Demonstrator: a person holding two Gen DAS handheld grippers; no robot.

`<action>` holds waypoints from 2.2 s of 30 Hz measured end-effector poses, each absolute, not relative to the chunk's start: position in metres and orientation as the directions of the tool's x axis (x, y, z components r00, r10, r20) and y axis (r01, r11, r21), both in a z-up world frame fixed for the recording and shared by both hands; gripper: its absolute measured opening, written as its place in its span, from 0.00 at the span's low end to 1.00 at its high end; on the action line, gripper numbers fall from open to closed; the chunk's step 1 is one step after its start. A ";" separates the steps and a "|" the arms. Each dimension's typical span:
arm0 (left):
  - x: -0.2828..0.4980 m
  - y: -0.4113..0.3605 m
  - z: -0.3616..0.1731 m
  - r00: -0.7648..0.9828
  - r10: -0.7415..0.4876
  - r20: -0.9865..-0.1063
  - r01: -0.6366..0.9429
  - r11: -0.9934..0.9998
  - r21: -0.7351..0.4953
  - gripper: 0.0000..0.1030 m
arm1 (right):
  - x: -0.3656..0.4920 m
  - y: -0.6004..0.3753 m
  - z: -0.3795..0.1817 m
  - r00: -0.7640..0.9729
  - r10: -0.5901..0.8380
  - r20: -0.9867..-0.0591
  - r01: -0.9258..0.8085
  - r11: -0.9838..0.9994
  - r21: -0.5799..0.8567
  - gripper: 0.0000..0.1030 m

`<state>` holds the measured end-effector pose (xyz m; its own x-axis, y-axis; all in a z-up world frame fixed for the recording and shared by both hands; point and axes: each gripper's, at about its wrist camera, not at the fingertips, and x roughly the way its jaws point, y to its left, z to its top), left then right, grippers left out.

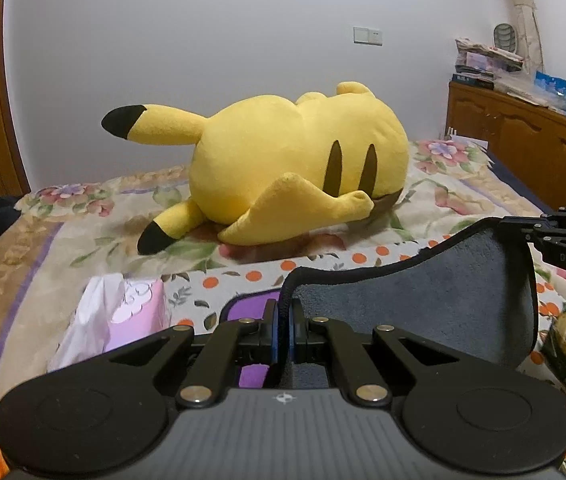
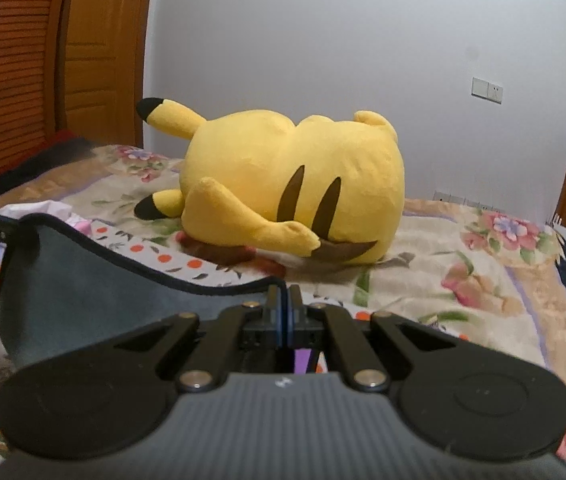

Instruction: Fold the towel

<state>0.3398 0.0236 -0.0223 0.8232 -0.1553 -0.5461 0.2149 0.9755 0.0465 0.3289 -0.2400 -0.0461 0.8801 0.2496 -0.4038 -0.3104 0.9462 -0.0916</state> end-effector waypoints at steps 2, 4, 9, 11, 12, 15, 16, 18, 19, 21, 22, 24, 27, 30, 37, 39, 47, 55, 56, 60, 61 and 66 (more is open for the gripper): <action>0.345 0.023 -0.022 0.826 -0.148 -0.544 0.209 0.977 0.051 0.05 | 0.334 -0.238 -0.045 0.883 0.247 -0.399 -0.312 0.944 -0.105 0.03; 0.350 0.022 -0.022 0.830 -0.138 -0.541 0.199 0.978 0.055 0.05 | 0.338 -0.235 -0.044 0.886 0.246 -0.393 -0.312 0.943 -0.113 0.03; 0.364 0.022 -0.023 0.842 -0.109 -0.529 0.167 0.984 0.063 0.05 | 0.351 -0.232 -0.046 0.892 0.228 -0.390 -0.297 0.946 -0.128 0.03; 0.369 0.021 -0.024 0.845 -0.097 -0.525 0.156 0.985 0.069 0.05 | 0.357 -0.231 -0.047 0.894 0.219 -0.391 -0.288 0.949 -0.127 0.03; 0.372 0.021 -0.025 0.848 -0.092 -0.523 0.150 0.986 0.069 0.05 | 0.360 -0.231 -0.048 0.895 0.215 -0.390 -0.284 0.950 -0.127 0.03; 0.381 0.018 -0.027 0.854 -0.074 -0.515 0.136 0.987 0.083 0.05 | 0.369 -0.228 -0.049 0.899 0.205 -0.386 -0.276 0.951 -0.137 0.03; 0.384 0.018 -0.027 0.855 -0.072 -0.514 0.134 0.987 0.086 0.05 | 0.371 -0.227 -0.049 0.901 0.201 -0.384 -0.274 0.951 -0.144 0.03; 0.389 0.017 -0.030 0.857 -0.059 -0.512 0.124 0.988 0.093 0.05 | 0.377 -0.226 -0.050 0.903 0.195 -0.384 -0.271 0.950 -0.155 0.03; 0.392 0.016 -0.032 0.859 -0.053 -0.510 0.117 0.988 0.096 0.05 | 0.380 -0.225 -0.051 0.904 0.190 -0.384 -0.267 0.950 -0.159 0.03; 0.398 0.016 -0.037 0.858 -0.038 -0.512 0.102 0.990 0.097 0.05 | 0.386 -0.224 -0.054 0.902 0.182 -0.391 -0.262 0.951 -0.162 0.03; 0.401 0.016 -0.040 0.857 -0.034 -0.514 0.097 0.991 0.096 0.05 | 0.389 -0.222 -0.057 0.902 0.174 -0.395 -0.256 0.952 -0.166 0.03; 0.408 0.016 -0.047 0.852 -0.022 -0.523 0.085 0.992 0.096 0.05 | 0.394 -0.221 -0.062 0.898 0.161 -0.408 -0.249 0.953 -0.172 0.03; 0.414 0.014 -0.059 0.844 -0.009 -0.537 0.078 0.991 0.107 0.05 | 0.402 -0.219 -0.073 0.887 0.137 -0.440 -0.235 0.956 -0.176 0.03; 0.421 0.014 -0.071 0.835 0.003 -0.550 0.071 0.991 0.112 0.05 | 0.408 -0.217 -0.081 0.876 0.124 -0.467 -0.229 0.958 -0.175 0.03; 0.428 0.017 -0.090 0.817 0.014 -0.576 0.062 0.992 0.113 0.06 | 0.417 -0.212 -0.096 0.850 0.112 -0.515 -0.231 0.957 -0.174 0.03; 0.430 0.016 -0.093 0.816 0.022 -0.578 0.062 0.990 0.125 0.06 | 0.418 -0.210 -0.098 0.846 0.104 -0.524 -0.230 0.956 -0.183 0.03; 0.429 0.016 -0.099 0.809 0.015 -0.587 0.066 0.991 0.117 0.08 | 0.416 -0.213 -0.099 0.832 0.112 -0.543 -0.221 0.965 -0.139 0.04; 0.416 0.011 -0.097 0.803 -0.005 -0.596 0.082 0.991 0.102 0.32 | 0.399 -0.216 -0.093 0.837 0.119 -0.534 -0.205 0.973 -0.105 0.15; 0.414 0.010 -0.096 0.802 -0.009 -0.597 0.084 0.992 0.098 0.34 | 0.397 -0.217 -0.093 0.836 0.120 -0.535 -0.204 0.974 -0.101 0.15; 0.403 0.005 -0.093 0.802 -0.026 -0.597 0.102 0.990 0.093 0.46 | 0.383 -0.218 -0.092 0.834 0.141 -0.534 -0.213 0.974 -0.075 0.44; 0.399 0.005 -0.092 0.800 -0.031 -0.599 0.106 0.990 0.091 0.46 | 0.379 -0.218 -0.091 0.834 0.151 -0.530 -0.219 0.973 -0.067 0.46; 0.381 0.001 -0.088 0.793 -0.040 -0.609 0.114 0.990 0.083 0.55 | 0.358 -0.219 -0.088 0.825 0.178 -0.536 -0.237 0.970 -0.043 0.46</action>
